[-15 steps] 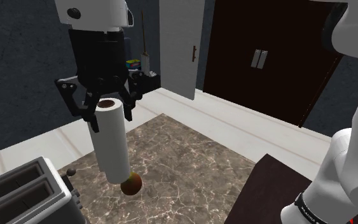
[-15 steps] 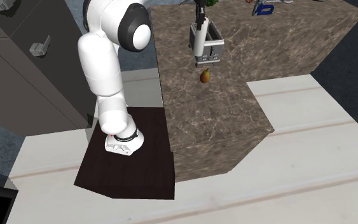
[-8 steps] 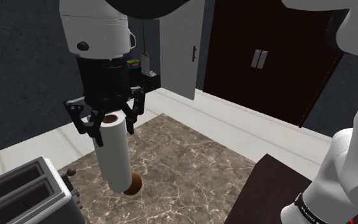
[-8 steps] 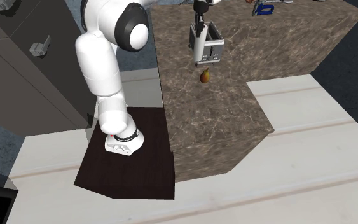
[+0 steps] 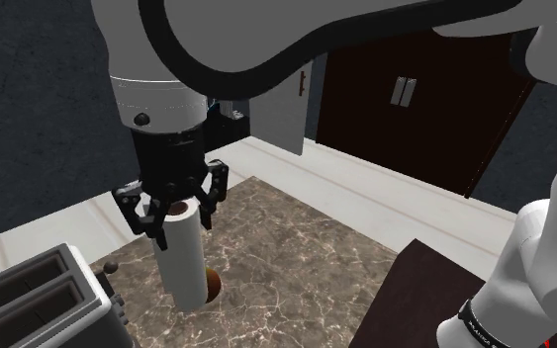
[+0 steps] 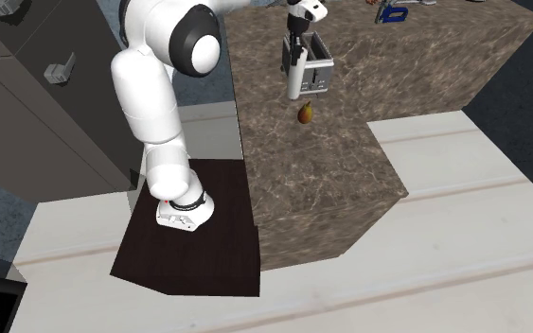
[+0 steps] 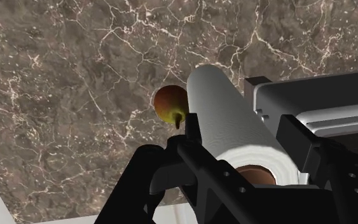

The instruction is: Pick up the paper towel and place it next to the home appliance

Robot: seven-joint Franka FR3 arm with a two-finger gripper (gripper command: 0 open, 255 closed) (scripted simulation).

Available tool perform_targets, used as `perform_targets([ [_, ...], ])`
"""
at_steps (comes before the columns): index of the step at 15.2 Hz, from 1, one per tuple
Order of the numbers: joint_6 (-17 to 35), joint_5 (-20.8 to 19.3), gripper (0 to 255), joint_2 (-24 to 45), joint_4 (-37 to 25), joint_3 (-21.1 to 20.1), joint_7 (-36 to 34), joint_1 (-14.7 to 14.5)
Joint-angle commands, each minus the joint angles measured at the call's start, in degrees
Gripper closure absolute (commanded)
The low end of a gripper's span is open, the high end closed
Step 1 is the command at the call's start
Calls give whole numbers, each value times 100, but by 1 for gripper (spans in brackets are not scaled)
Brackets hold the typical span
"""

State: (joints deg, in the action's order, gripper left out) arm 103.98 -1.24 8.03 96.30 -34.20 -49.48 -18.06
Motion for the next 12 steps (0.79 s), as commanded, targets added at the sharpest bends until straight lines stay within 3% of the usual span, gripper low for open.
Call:
perform_targets([
  [1, 162, -4, 255, 6, 154, 6, 8, 7],
  [12, 974, -93, 255, 149, 848, 27, -21, -3],
])
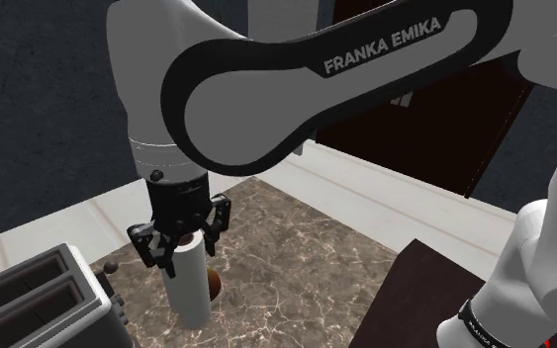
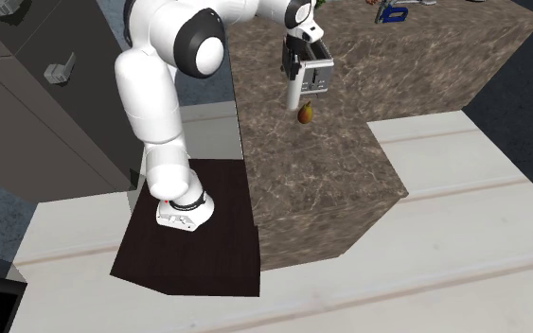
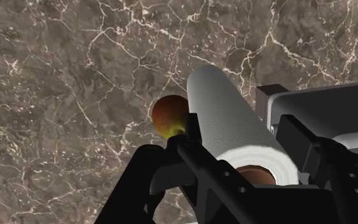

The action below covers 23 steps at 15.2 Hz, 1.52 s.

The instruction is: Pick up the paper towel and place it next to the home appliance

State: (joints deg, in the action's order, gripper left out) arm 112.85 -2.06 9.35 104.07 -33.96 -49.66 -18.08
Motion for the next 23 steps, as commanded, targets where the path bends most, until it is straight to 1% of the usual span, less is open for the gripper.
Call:
perform_targets([
  [1, 160, -25, 255, 38, 125, 6, -10, -4],
  [6, 576, -123, 255, 188, 416, 28, -60, -27],
  [14, 576, -123, 255, 188, 416, 28, -60, -28],
  [15, 576, -123, 0, 188, 416, 28, -60, -28],
  [20, 576, -123, 0, 188, 416, 28, -60, -28],
  [23, 45, 7, 0, -10, 51, 8, 28, 20],
])
